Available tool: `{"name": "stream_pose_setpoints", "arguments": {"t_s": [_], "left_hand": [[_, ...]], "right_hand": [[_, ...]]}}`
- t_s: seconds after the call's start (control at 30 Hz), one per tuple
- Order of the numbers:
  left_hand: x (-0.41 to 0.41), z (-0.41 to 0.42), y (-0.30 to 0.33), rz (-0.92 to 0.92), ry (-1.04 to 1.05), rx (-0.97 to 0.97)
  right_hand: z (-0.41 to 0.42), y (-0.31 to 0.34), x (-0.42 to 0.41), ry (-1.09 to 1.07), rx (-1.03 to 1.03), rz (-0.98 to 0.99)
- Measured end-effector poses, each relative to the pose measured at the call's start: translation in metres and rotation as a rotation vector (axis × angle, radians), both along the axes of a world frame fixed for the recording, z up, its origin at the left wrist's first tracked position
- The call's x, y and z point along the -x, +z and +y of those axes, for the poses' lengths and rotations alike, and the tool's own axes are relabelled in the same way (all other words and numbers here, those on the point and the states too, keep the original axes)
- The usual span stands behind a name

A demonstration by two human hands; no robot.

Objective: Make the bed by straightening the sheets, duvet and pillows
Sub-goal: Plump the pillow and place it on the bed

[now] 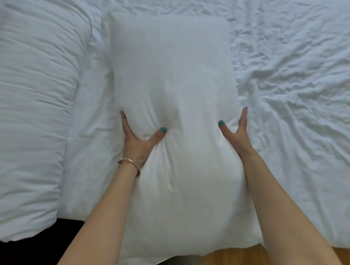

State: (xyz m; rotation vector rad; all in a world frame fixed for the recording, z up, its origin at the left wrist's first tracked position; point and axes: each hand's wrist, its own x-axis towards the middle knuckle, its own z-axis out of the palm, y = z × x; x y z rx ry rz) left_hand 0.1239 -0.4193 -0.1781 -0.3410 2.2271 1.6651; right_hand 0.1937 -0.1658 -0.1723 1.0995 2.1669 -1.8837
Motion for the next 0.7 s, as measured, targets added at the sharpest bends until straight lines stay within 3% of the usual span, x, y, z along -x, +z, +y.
{"name": "stream_pose_setpoints", "arguments": {"t_s": [0.17, 0.27, 0.33, 0.47, 0.57, 0.7], "left_hand": [[0.022, 0.008, 0.068, 0.368, 0.021, 0.042], [0.013, -0.009, 0.09, 0.559, -0.056, 0.078], [-0.008, -0.023, 0.076, 0.425, -0.085, 0.061], [-0.032, -0.055, 0.021, -0.046, -0.178, 0.083], [-0.022, -0.07, 0.002, -0.086, -0.158, 0.107], [-0.025, -0.045, 0.002, -0.067, -0.201, 0.076]], "right_hand": [[-0.009, 0.083, 0.003, 0.037, -0.258, 0.323], [-0.016, 0.113, -0.019, 0.09, -0.329, 0.407], [-0.025, 0.096, -0.042, 0.102, -0.304, 0.289], [-0.029, 0.026, -0.075, 0.237, -0.12, -0.045], [-0.016, 0.002, -0.072, 0.049, -0.033, -0.072], [-0.031, 0.001, -0.048, 0.085, 0.09, 0.05]]}}
